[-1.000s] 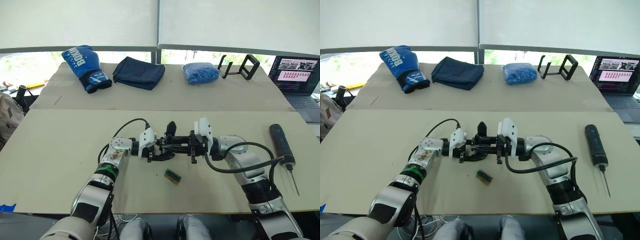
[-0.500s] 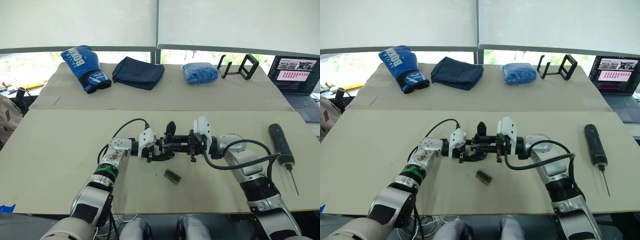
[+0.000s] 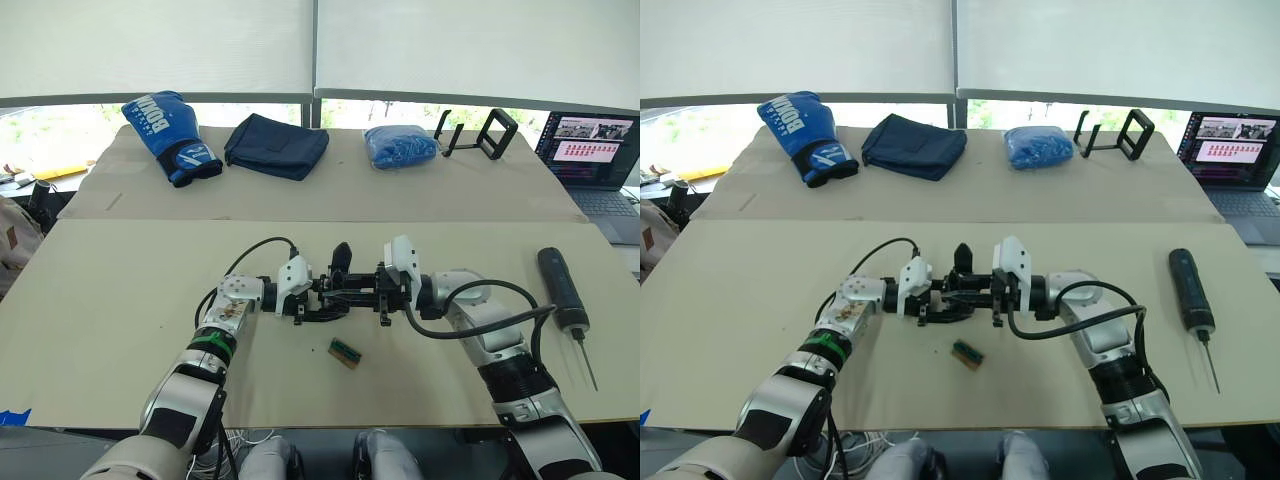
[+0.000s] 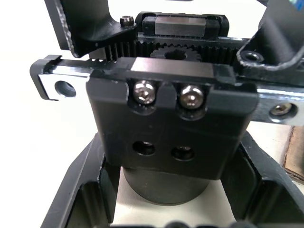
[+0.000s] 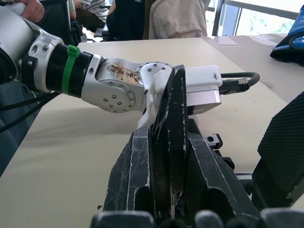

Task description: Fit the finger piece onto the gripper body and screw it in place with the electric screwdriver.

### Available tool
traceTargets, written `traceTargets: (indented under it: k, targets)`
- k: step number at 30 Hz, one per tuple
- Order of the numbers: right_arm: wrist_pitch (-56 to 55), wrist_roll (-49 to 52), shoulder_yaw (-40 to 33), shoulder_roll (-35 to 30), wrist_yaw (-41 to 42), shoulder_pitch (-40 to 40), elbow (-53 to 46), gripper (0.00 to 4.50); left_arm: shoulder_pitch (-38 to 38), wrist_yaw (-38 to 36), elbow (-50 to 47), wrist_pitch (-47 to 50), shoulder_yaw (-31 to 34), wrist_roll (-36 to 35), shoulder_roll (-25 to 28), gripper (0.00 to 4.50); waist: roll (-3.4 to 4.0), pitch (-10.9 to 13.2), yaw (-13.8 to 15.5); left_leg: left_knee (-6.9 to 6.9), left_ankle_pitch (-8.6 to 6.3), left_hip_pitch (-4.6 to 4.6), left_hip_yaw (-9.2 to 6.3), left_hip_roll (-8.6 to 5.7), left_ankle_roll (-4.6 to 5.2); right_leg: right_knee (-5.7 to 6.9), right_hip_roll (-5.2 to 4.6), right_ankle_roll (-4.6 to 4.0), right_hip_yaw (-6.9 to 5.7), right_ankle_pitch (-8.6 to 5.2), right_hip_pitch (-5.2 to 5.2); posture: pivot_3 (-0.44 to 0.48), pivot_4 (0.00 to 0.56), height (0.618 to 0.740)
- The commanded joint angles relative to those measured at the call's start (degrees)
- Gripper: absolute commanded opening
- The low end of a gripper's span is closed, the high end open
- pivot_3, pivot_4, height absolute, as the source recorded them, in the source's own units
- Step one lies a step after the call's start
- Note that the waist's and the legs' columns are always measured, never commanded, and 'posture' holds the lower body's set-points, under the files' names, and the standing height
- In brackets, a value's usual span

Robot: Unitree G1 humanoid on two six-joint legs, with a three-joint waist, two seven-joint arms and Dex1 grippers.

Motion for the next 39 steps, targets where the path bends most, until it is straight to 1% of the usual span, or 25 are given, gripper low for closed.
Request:
traceTargets:
  k: [1, 11, 20, 23, 26, 34, 39]
  targets:
    - [2.1, -0.73, 0.6, -1.12, 0.67, 0.42, 0.02, 0.43, 1.44, -1.11, 0.12, 1.28, -1.3, 0.86, -0.19, 2.35, 0.01, -0.01, 0.0, 0.0, 0.0, 0.0, 0.0, 0.0, 0.0, 0.0, 0.0, 0.0, 0.0, 0.0, 0.0, 0.0, 0.15, 0.74]
    - [5.7, -0.4, 1.68, -1.61, 1.93, 0.67, -1.25, 0.43, 1.34, -0.93, 0.3, 1.32, -1.16, 0.86, -0.05, 2.35, 0.03, -0.06, 0.02, 0.0, 0.0, 0.03, -0.02, 0.0, 0.0, 0.0, -0.01, 0.0, 0.0, 0.0, 0.03, 0.0, 0.15, 0.74]
    - [6.67, -1.19, 3.31, -1.91, 1.94, 1.42, -2.52, 0.43, 1.72, -1.03, -0.1, 1.77, -1.1, 0.7, 0.23, 2.35, 0.05, -0.09, 0.02, 0.0, -0.01, 0.05, -0.02, 0.01, 0.0, -0.01, -0.02, 0.0, 0.0, 0.0, 0.05, 0.0, 0.15, 0.74]
    - [6.51, -3.06, 3.9, -1.96, 0.88, 0.79, -0.72, 0.43, 1.92, -1.0, -0.28, 1.92, -1.16, 0.7, 0.07, 2.35, 0.06, -0.13, -0.02, -0.01, -0.01, 0.06, -0.02, 0.01, 0.0, -0.01, -0.02, 0.0, 0.0, 0.0, 0.05, 0.0, 0.15, 0.74]
    - [6.19, -5.31, 3.53, -1.61, -2.13, -0.54, 1.99, 0.43, 2.08, -1.06, -0.49, 2.05, -1.18, 0.64, 0.05, 2.35, 0.06, -0.18, -0.16, -0.01, -0.01, 0.12, -0.02, 0.02, -0.01, -0.01, -0.01, 0.0, 0.01, 0.0, 0.09, 0.0, 0.15, 0.74]
    - [10.09, -4.98, 4.73, -2.79, -1.68, -1.51, 3.48, 0.43, 2.77, -1.11, -1.35, 2.55, -1.16, 0.52, 0.39, 2.35, 0.09, -0.41, -0.47, -0.02, -0.02, 0.28, -0.03, 0.07, -0.02, 0.05, -0.07, -0.01, 0.07, 0.0, 0.17, 0.0, 0.15, 0.74]
    - [14.3, -3.15, 3.88, -1.27, -3.03, -2.17, 5.46, 0.43, 3.33, -1.01, -2.14, 2.94, -1.17, 0.41, 0.6, 2.35, 0.08, -0.64, -0.54, -0.03, -0.03, 0.29, -0.04, 0.09, -0.03, 0.05, -0.1, -0.02, 0.07, 0.0, 0.17, 0.0, 0.15, 0.74]
